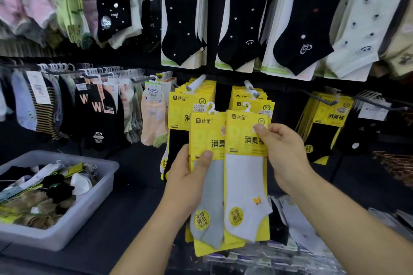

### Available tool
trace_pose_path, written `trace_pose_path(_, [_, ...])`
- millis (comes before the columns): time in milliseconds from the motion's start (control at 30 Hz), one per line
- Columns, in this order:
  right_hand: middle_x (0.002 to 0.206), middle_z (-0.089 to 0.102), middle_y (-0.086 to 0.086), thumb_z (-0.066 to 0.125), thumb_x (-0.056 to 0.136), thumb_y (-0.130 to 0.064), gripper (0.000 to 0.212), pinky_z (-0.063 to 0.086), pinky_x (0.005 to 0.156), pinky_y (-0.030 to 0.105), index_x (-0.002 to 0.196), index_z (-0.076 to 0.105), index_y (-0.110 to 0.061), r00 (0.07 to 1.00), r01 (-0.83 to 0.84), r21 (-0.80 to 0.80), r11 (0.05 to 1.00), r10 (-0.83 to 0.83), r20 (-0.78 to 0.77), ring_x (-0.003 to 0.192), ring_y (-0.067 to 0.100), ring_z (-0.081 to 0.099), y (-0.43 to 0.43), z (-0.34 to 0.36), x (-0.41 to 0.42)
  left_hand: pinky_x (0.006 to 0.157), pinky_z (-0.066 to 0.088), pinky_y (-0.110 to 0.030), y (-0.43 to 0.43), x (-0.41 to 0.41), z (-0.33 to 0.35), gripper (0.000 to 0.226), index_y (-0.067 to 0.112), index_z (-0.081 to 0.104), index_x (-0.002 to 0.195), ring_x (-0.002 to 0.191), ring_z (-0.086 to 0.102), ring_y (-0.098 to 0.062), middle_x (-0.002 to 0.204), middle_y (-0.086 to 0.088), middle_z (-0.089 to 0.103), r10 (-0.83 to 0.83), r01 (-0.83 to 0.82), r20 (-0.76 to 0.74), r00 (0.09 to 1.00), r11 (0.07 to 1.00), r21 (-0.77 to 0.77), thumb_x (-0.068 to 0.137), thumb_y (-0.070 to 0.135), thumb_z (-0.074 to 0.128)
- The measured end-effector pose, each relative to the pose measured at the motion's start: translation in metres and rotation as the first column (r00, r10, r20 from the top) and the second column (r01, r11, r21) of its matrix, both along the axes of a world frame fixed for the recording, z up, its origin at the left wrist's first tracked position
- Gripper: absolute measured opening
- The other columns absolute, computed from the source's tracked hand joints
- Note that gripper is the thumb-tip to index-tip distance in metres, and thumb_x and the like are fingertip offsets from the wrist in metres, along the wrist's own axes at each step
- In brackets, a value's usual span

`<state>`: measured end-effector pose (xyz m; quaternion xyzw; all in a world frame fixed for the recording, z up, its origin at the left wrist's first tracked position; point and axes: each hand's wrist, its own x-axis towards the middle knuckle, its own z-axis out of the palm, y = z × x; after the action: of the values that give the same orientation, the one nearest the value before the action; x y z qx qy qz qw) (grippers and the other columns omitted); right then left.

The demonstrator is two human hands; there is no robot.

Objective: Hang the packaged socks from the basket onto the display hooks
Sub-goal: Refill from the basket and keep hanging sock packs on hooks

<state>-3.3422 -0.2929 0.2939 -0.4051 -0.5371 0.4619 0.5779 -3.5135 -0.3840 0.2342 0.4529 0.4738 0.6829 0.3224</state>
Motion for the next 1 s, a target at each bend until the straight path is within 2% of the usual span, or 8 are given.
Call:
trace_pose_path(100, [0.089, 0.078, 0.006, 0.072, 0.093, -0.026, 0.014, 0.062, 0.075, 0.038, 0.096, 0.066, -0.014, 0.991, 0.134, 0.053, 0.990, -0.133, -0.026, 0.085, 0.022, 0.075, 0.009, -0.001, 0.015, 0.073, 0.062, -0.026, 0.000, -0.006, -0.001, 0.011, 0.029, 0.069, 0.110, 0.098, 0.079, -0.013, 0.106, 0.010, 0.081, 0.024, -0.023, 0.029, 0.999, 1.000, -0.006, 0.101, 0.034, 0.064])
trace_pose_path(233, [0.087, 0.071, 0.019, 0.072, 0.093, -0.028, 0.013, 0.056, 0.075, 0.036, 0.089, 0.063, -0.020, 0.977, 0.204, 0.193, 0.960, -0.211, 0.020, 0.079, 0.021, 0.064, 0.016, 0.004, 0.023, 0.085, 0.061, -0.040, -0.001, -0.012, 0.000, 0.010, 0.029, 0.070, 0.111, 0.101, 0.078, -0.015, 0.107, 0.010, 0.081, 0.055, -0.055, 0.020, 0.998, 0.998, -0.032, 0.103, 0.030, 0.063])
trace_pose_path(433, [0.090, 0.072, 0.021, 0.075, 0.090, -0.031, 0.017, 0.057, 0.076, 0.055, 0.090, 0.064, -0.019, 0.968, 0.183, 0.266, 0.947, -0.221, 0.122, 0.081, 0.037, 0.069, 0.028, 0.018, 0.012, 0.081, 0.062, -0.036, -0.002, -0.011, 0.001, 0.015, 0.026, 0.069, 0.114, 0.099, 0.079, -0.016, 0.108, 0.008, 0.082, 0.033, -0.033, 0.027, 0.999, 0.999, -0.020, 0.102, 0.033, 0.063])
trace_pose_path(533, [0.082, 0.073, 0.011, 0.078, 0.087, -0.035, 0.021, 0.056, 0.071, 0.044, 0.088, 0.064, -0.019, 0.966, 0.182, 0.232, 0.956, -0.218, 0.140, 0.071, 0.013, 0.066, 0.036, 0.014, 0.010, 0.076, 0.062, -0.030, -0.002, -0.009, 0.001, 0.028, 0.025, 0.069, 0.115, 0.099, 0.079, -0.016, 0.109, 0.007, 0.082, -0.007, 0.007, 0.032, 0.999, 1.000, 0.007, 0.093, 0.042, 0.064])
trace_pose_path(600, [0.073, 0.071, -0.001, 0.079, 0.085, -0.042, 0.025, 0.052, 0.064, 0.024, 0.086, 0.064, -0.022, 0.954, 0.216, 0.206, 0.954, -0.251, 0.164, 0.065, -0.003, 0.064, 0.038, 0.007, 0.011, 0.072, 0.062, -0.027, -0.002, -0.007, 0.001, 0.035, 0.023, 0.069, 0.115, 0.098, 0.079, -0.016, 0.108, 0.007, 0.082, -0.023, 0.022, 0.037, 0.999, 0.999, 0.023, 0.088, 0.045, 0.065])
trace_pose_path(733, [0.080, 0.059, -0.009, 0.076, 0.086, -0.046, 0.030, 0.039, 0.058, 0.016, 0.089, 0.057, -0.022, 0.901, 0.335, 0.191, 0.922, -0.373, 0.221, 0.070, 0.002, 0.056, 0.025, -0.005, 0.014, 0.085, 0.064, -0.044, -0.001, -0.006, 0.001, 0.034, 0.024, 0.069, 0.116, 0.103, 0.079, -0.022, 0.112, 0.003, 0.081, -0.044, 0.043, 0.040, 0.998, 0.999, 0.018, 0.092, 0.048, 0.069])
trace_pose_path(833, [0.080, 0.060, -0.005, 0.071, 0.087, -0.048, 0.030, 0.042, 0.060, 0.018, 0.087, 0.059, -0.021, 0.928, 0.184, 0.218, 0.958, -0.242, 0.283, 0.068, 0.002, 0.055, 0.005, -0.006, 0.007, 0.092, 0.062, -0.053, -0.001, -0.004, -0.001, 0.033, 0.031, 0.070, 0.114, 0.106, 0.078, -0.022, 0.114, 0.004, 0.081, -0.042, 0.042, 0.027, 0.999, 0.999, 0.004, 0.090, 0.053, 0.070])
trace_pose_path(1000, [0.083, 0.071, 0.013, 0.076, 0.085, -0.042, 0.037, 0.057, 0.064, 0.032, 0.092, 0.067, -0.007, 0.950, -0.117, 0.085, 0.989, 0.087, 0.299, 0.071, 0.014, 0.066, -0.024, 0.002, -0.015, 0.089, 0.064, -0.044, 0.000, 0.005, -0.002, 0.041, 0.024, 0.069, 0.119, 0.108, 0.078, -0.023, 0.115, 0.000, 0.080, -0.076, 0.074, 0.039, 0.996, 0.996, 0.046, 0.085, 0.045, 0.076])
